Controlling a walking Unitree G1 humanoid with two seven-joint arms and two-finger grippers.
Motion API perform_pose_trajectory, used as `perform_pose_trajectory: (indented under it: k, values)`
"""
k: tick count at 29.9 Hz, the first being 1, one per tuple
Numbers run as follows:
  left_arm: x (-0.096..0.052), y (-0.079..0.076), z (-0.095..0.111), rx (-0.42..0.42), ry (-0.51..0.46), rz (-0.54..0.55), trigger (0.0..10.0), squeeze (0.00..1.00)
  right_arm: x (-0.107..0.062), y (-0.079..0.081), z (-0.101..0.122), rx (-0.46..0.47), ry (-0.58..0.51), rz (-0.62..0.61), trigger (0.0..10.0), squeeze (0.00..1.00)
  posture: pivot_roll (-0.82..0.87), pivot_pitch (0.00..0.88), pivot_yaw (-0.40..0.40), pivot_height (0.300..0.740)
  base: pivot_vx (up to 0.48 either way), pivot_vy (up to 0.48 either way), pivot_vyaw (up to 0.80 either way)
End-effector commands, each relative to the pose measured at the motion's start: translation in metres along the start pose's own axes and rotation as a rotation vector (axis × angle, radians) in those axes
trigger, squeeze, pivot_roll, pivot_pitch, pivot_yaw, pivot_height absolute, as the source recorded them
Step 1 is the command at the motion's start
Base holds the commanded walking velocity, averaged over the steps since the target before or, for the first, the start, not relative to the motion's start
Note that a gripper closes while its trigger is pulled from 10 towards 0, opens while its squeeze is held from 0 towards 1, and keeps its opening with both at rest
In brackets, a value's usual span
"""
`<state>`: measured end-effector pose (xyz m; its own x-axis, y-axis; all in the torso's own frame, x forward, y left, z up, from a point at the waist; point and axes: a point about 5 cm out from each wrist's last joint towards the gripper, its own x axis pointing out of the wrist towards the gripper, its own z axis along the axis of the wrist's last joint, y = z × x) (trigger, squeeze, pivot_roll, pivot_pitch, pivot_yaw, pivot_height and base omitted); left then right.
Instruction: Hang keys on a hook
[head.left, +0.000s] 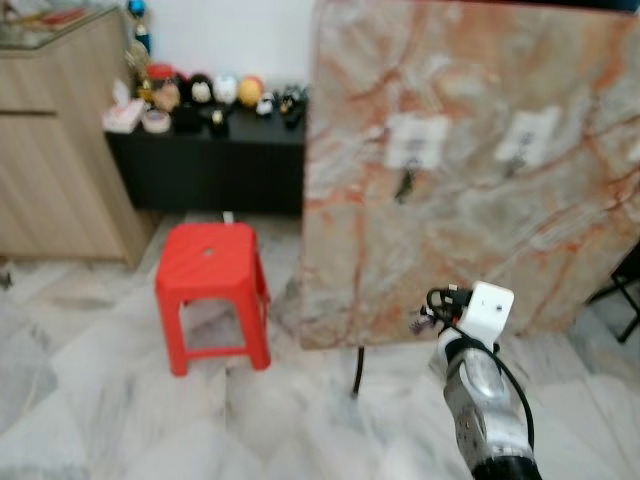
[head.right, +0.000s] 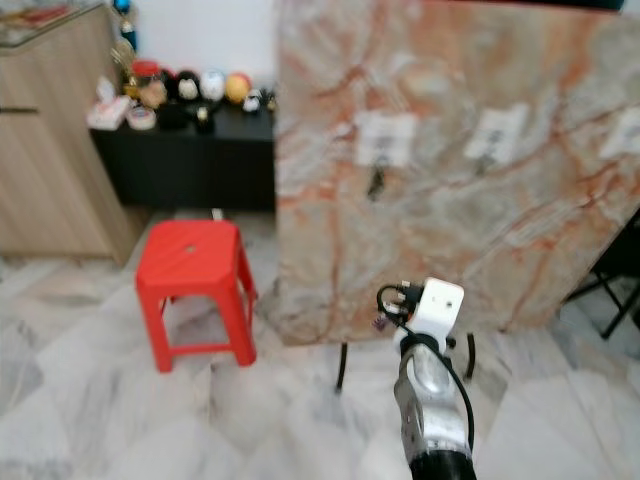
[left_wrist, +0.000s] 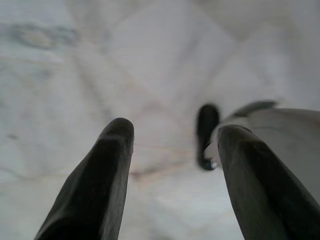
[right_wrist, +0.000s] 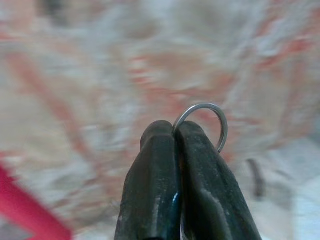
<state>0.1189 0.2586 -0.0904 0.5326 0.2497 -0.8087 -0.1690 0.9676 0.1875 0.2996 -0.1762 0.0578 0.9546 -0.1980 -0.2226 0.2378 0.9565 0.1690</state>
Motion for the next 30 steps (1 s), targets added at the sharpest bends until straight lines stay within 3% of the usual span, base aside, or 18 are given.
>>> perform_pose_trajectory:
  k: [1, 10, 19, 25, 30]
  values:
    - [-0.001, 0.003, -0.005, 0.019, 0.018, 0.004, 10.0, 0.0, 0.003, 0.005, 0.008, 0.012, -0.03, 0.011, 10.0, 0.0, 0.09, 0.0, -0.053, 0.729, 0.0, -0.469, 0.0]
    - [-0.002, -0.001, -0.008, -0.027, 0.028, -0.008, 10.0, 0.0, 0.004, 0.004, 0.009, 0.011, -0.031, 0.002, 10.0, 0.0, 0.09, 0.0, -0.057, 0.729, 0.0, -0.078, 0.0]
    - [-0.002, 0.0, -0.009, -0.026, 0.032, -0.007, 10.0, 0.0, 0.004, -0.001, 0.009, 0.012, -0.03, -0.029, 10.0, 0.0, 0.09, 0.0, -0.061, 0.729, 0.326, 0.0, 0.0]
    - [0.001, -0.012, 0.001, -0.023, 0.015, -0.023, 10.0, 0.0, 0.004, -0.004, 0.008, 0.014, -0.024, -0.043, 10.0, 0.0, 0.09, 0.0, -0.061, 0.729, 0.342, 0.0, 0.0]
    - [0.003, -0.018, 0.005, -0.024, 0.006, -0.031, 10.0, 0.0, 0.004, -0.005, 0.006, 0.019, -0.007, -0.053, 10.0, 0.0, 0.09, 0.0, -0.064, 0.729, 0.346, 0.0, -0.64]
